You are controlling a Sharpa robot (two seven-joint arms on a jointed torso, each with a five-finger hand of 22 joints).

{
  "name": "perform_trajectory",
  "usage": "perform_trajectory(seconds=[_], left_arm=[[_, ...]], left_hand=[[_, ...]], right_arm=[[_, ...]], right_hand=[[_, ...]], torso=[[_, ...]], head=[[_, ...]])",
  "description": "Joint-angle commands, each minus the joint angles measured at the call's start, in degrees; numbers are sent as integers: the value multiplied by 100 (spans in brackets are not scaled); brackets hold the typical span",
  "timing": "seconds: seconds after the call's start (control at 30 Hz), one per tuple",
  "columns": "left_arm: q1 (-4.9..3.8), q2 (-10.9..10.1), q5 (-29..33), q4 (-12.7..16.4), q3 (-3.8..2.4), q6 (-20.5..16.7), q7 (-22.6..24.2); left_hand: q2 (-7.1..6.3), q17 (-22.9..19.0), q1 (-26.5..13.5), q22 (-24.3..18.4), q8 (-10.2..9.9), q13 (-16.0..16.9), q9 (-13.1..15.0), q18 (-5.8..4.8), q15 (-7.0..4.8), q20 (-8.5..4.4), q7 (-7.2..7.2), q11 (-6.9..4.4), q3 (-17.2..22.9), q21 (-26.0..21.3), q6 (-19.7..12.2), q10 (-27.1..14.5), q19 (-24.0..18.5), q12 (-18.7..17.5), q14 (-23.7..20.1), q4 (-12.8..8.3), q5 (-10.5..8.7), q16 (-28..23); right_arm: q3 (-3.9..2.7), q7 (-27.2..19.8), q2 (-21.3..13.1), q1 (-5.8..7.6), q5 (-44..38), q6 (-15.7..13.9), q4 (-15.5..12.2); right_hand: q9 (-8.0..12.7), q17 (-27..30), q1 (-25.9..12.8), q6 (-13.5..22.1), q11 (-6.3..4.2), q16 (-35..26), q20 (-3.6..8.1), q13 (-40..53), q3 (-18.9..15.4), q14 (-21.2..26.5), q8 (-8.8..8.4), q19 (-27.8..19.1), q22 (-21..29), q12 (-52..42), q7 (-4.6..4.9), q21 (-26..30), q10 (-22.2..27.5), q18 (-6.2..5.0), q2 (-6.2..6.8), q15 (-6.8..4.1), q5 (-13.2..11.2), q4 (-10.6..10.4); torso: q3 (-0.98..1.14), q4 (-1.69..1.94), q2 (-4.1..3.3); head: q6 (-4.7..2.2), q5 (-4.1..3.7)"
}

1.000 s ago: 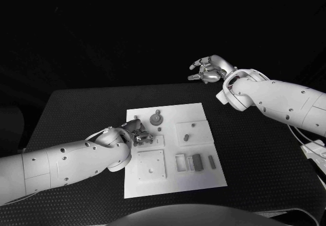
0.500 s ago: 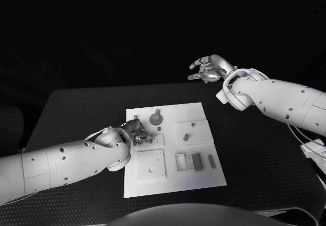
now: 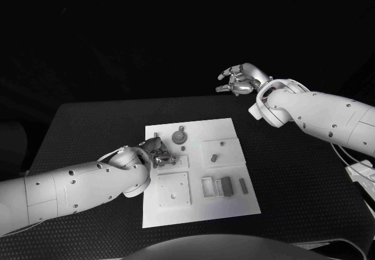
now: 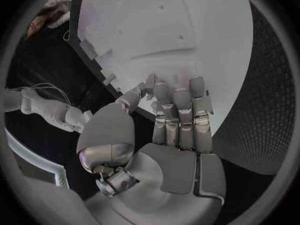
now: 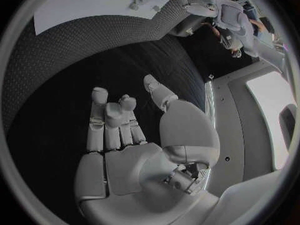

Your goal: Assemble the parts on the task board

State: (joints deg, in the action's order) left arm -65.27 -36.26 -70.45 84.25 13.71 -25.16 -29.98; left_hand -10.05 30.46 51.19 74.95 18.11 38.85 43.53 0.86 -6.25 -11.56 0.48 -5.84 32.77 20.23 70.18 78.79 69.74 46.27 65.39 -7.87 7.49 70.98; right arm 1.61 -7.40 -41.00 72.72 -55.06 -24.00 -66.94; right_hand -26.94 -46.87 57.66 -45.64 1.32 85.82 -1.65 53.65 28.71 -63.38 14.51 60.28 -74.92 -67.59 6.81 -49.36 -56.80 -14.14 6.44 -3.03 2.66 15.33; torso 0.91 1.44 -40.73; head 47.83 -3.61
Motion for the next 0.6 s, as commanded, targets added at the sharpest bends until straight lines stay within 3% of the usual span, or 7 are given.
perform_trajectory(seconds=[0.03,0.6], left_arm=[[22,24,89,23,7,103,65],[26,31,165,13,6,121,87]], left_hand=[[-81,-8,16,109,-31,-5,6,25,-12,-26,9,23,-4,-36,-52,-7,6,-23,-32,53,-54,11],[-194,-26,9,112,-42,-7,13,19,-18,-31,13,27,2,-54,-63,-18,8,-19,-43,213,-102,21]], right_arm=[[-2,-22,-3,-3,-16,64,-11],[-2,-23,-14,-11,-10,70,-14]], right_hand=[[8,8,-40,-292,172,-39,12,-6,3,39,-8,-35,-98,-37,265,39,443,-86,4,-12,23,-24],[12,9,-47,-280,174,-41,13,-10,5,40,-14,-36,-97,-39,267,41,443,-86,7,-11,23,-33]], torso=[[1,0,0],[-3,1,-1]], head=[[0,2],[-19,-6]])
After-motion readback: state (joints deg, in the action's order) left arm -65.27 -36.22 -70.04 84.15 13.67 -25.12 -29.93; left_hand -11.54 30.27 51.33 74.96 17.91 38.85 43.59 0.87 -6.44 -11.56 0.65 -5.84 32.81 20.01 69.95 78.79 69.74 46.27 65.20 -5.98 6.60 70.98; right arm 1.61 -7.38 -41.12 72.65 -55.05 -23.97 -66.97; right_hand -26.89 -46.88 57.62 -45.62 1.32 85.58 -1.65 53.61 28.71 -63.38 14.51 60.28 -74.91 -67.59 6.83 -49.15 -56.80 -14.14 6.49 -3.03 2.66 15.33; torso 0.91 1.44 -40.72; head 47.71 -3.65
